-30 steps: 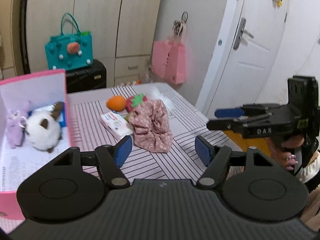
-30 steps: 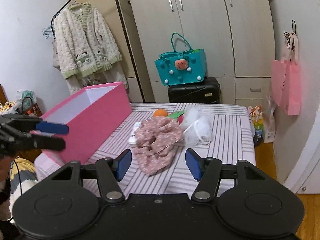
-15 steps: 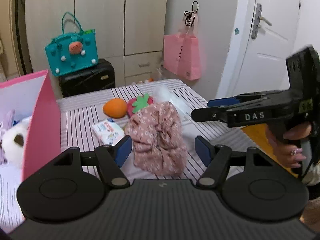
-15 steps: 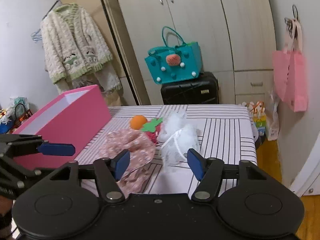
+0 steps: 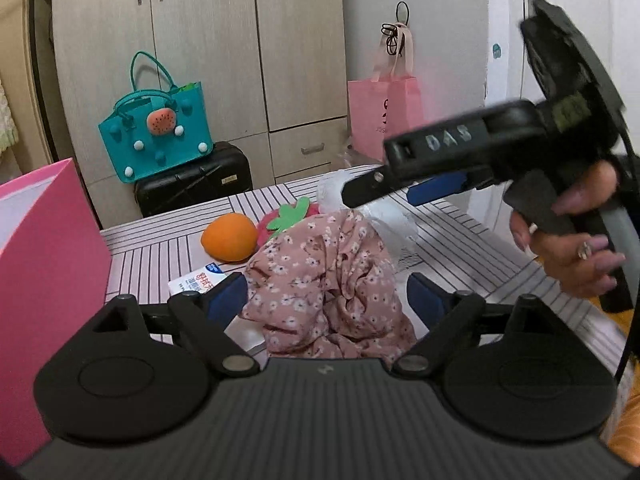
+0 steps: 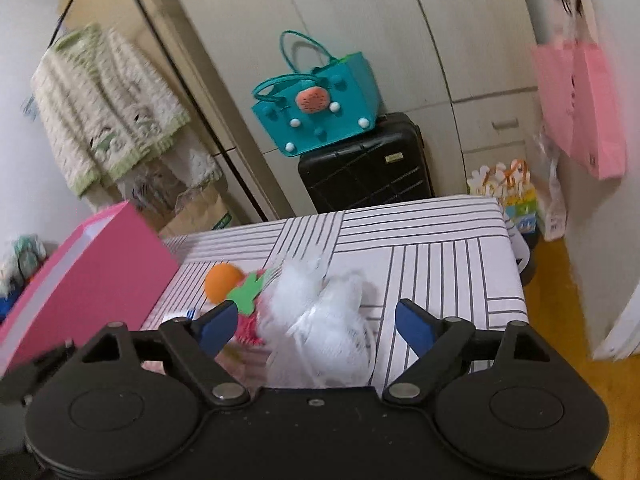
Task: Organize soft objects
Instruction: 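Grasp the scrunchie with the left gripper while the right gripper grasps the white mesh puff, then lift and carry the scrunchie and mesh puff together over the pink box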
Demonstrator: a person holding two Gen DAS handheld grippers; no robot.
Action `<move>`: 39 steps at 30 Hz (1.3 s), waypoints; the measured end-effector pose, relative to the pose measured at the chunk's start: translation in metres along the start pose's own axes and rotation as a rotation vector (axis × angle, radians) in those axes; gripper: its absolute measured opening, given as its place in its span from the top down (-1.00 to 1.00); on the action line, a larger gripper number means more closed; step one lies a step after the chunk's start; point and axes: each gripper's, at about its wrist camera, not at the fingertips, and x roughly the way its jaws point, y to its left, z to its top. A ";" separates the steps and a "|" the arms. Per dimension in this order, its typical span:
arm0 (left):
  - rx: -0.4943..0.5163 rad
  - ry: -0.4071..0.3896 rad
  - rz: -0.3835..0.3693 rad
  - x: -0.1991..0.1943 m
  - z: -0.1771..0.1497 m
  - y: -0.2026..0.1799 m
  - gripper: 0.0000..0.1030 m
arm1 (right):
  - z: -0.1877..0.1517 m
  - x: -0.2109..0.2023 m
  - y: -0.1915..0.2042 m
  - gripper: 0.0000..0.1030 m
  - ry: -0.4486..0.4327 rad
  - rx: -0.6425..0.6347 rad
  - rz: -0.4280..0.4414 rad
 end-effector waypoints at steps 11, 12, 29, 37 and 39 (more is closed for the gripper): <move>0.138 0.072 0.095 0.022 -0.004 -0.029 -0.55 | -0.008 0.025 0.001 -0.64 0.069 -0.046 0.023; 0.151 0.070 0.107 0.022 -0.004 -0.030 -0.48 | -0.009 0.024 0.002 -0.53 0.064 -0.048 0.008; 0.182 0.010 0.185 0.005 -0.007 -0.028 0.42 | -0.029 -0.008 0.013 0.59 -0.020 -0.126 -0.039; 0.124 -0.023 0.152 -0.008 -0.007 -0.022 0.52 | -0.032 -0.023 0.018 0.59 -0.054 -0.117 -0.062; 0.110 -0.028 0.144 -0.013 -0.007 -0.020 0.52 | -0.033 -0.026 0.018 0.59 -0.050 -0.108 -0.067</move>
